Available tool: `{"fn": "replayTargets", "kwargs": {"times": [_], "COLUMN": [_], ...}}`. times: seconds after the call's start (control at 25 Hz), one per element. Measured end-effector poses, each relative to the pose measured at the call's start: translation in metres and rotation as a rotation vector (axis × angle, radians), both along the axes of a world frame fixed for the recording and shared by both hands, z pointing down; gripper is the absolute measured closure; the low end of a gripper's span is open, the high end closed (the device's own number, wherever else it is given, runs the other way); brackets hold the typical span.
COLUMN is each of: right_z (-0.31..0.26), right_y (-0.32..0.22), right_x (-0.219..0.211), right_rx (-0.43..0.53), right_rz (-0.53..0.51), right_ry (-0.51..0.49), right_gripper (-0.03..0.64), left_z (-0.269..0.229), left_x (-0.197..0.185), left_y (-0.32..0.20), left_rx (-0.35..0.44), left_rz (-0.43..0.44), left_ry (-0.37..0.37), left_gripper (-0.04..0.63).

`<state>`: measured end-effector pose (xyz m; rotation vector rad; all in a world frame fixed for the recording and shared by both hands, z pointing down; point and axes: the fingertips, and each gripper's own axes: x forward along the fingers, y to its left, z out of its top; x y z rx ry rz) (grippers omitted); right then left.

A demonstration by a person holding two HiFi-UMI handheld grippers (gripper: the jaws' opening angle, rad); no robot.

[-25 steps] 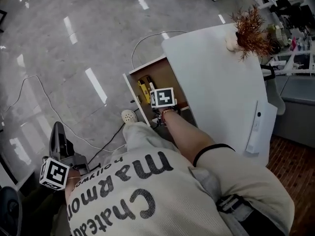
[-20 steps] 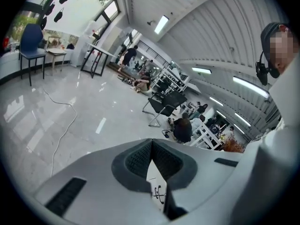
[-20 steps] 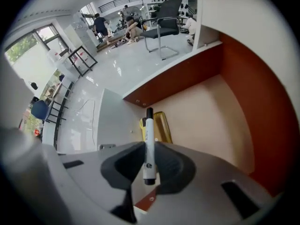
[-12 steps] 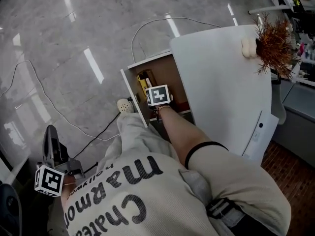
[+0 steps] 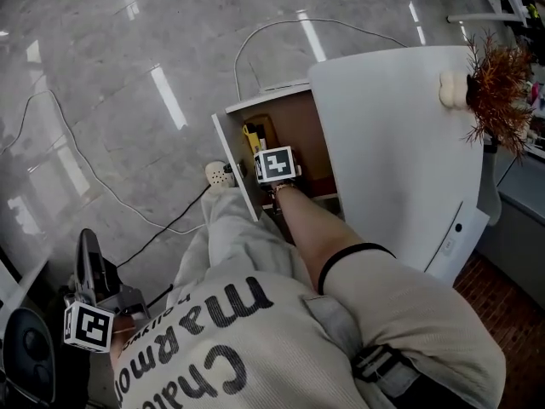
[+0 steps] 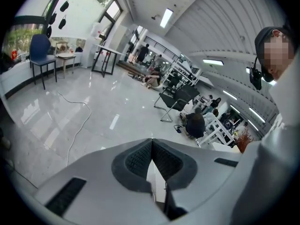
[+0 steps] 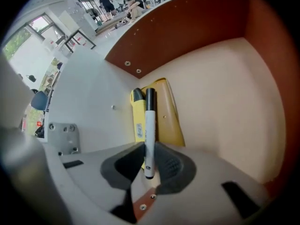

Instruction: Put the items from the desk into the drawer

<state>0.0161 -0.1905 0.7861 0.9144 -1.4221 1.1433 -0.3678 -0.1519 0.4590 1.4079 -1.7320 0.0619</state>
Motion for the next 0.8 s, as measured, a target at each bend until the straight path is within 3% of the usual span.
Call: {"fn": "replayTargets", "kwargs": {"times": [0.64, 0.8], "right_z": [-0.001, 0.0], "right_y": [0.001, -0.01], "right_x": [0.005, 0.005], "right_rx": [-0.002, 0.049], "right_rz": [0.019, -0.012], "right_ry": [0.032, 0.031], "right_gripper": [0.543, 0.543], "left_z": [0.012, 0.015], "left_x": [0.017, 0.023], "left_y": [0.019, 0.02], "left_rx": [0.015, 0.014], "left_rz": [-0.013, 0.006], "left_ry": [0.057, 0.051], "left_gripper": [0.594, 0.594]}}
